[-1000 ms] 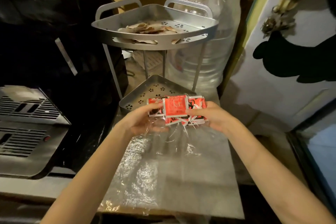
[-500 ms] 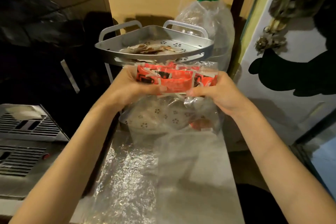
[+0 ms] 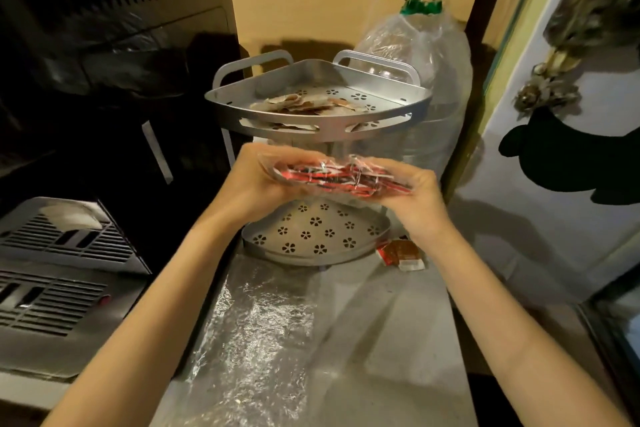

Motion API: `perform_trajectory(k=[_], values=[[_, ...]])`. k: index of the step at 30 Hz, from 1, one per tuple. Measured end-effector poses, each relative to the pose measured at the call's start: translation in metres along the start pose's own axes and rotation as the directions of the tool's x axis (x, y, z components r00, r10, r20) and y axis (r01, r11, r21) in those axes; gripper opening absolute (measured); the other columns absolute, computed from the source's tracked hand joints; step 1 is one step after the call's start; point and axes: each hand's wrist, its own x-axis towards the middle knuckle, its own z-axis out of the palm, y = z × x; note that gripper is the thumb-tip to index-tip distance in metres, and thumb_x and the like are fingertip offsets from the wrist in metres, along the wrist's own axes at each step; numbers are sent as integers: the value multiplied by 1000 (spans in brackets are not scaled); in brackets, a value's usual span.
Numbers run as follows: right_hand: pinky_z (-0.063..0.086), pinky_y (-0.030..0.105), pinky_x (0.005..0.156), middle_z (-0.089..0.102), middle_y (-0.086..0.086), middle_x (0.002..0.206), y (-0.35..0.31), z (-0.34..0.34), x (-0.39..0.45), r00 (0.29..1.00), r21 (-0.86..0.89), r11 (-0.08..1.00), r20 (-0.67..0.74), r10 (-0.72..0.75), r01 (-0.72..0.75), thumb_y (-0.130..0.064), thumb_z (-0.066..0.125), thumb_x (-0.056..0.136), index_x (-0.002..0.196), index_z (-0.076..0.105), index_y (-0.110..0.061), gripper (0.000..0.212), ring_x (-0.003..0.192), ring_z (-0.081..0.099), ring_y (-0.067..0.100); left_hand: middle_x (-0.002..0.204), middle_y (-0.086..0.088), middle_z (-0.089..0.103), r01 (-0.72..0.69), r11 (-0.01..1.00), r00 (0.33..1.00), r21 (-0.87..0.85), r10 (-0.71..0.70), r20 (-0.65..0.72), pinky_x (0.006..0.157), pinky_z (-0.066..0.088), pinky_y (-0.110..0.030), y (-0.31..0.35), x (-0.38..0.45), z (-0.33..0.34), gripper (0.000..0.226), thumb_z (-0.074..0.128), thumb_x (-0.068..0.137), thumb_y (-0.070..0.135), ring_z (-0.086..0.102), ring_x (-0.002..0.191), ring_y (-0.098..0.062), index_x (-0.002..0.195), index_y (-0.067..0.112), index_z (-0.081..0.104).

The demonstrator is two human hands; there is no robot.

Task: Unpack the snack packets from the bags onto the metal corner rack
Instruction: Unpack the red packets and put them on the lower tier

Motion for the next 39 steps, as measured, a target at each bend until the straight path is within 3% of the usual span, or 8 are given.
perform_trajectory(k=[6,11,15,19,24,31,34,39], values=[[50,7,66,70,-22,65,40,9,-1,980,50,979,23,196,-197,22,65,64,113,59,2,53,70,66,-9,81,18,73,169,967,986,-188,-166,34,65,56,-20,-41,-14,21,46,76,64,-4,70,78,-8,107,7,64],[46,3,56,62,18,108,65,15,7,944,84,941,-4,330,-329,26,65,63,115,54,17,54,55,61,-13,80,15,74,279,929,960,-243,-276,45,65,57,-24,-76,-19,33,42,76,65,-7,70,79,-9,104,5,66],[47,5,57,66,10,102,87,14,21,915,12,915,17,404,-404,18,72,61,116,58,10,56,64,64,-9,66,21,70,398,861,913,-317,-406,44,65,52,-12,-95,-15,39,41,74,65,-11,66,69,5,98,11,67],[57,20,72,67,17,111,97,8,40,884,-1,887,88,460,-461,6,73,69,113,62,0,46,92,67,22,60,19,69,493,802,856,-338,-517,19,62,51,-10,-118,-5,39,25,73,67,-9,65,62,5,83,11,68],[40,-2,45,63,-2,88,93,8,61,838,-106,839,67,541,-533,-9,71,77,104,64,-9,28,68,53,0,74,9,75,550,698,810,-459,-580,89,66,55,-18,-131,2,34,20,70,69,-1,70,76,-7,82,14,72],[53,9,59,61,22,113,107,5,71,820,40,819,43,571,-573,2,55,87,113,56,16,29,63,68,3,92,-1,75,514,699,814,-498,-581,24,77,54,-22,-144,11,33,13,67,75,1,69,91,-13,85,7,73],[55,15,71,72,5,89,107,4,70,823,34,823,73,563,-567,1,55,87,97,64,4,15,74,68,9,94,-4,75,497,697,803,-517,-595,-29,82,53,-25,-141,10,35,15,69,73,8,69,93,-15,88,4,72],[47,4,53,71,-12,66,107,4,68,842,64,840,56,537,-539,1,65,80,89,69,-3,10,61,67,-2,83,15,72,540,613,729,-577,-683,-44,67,54,-13,-141,-10,49,27,70,74,9,67,83,1,97,23,66]])
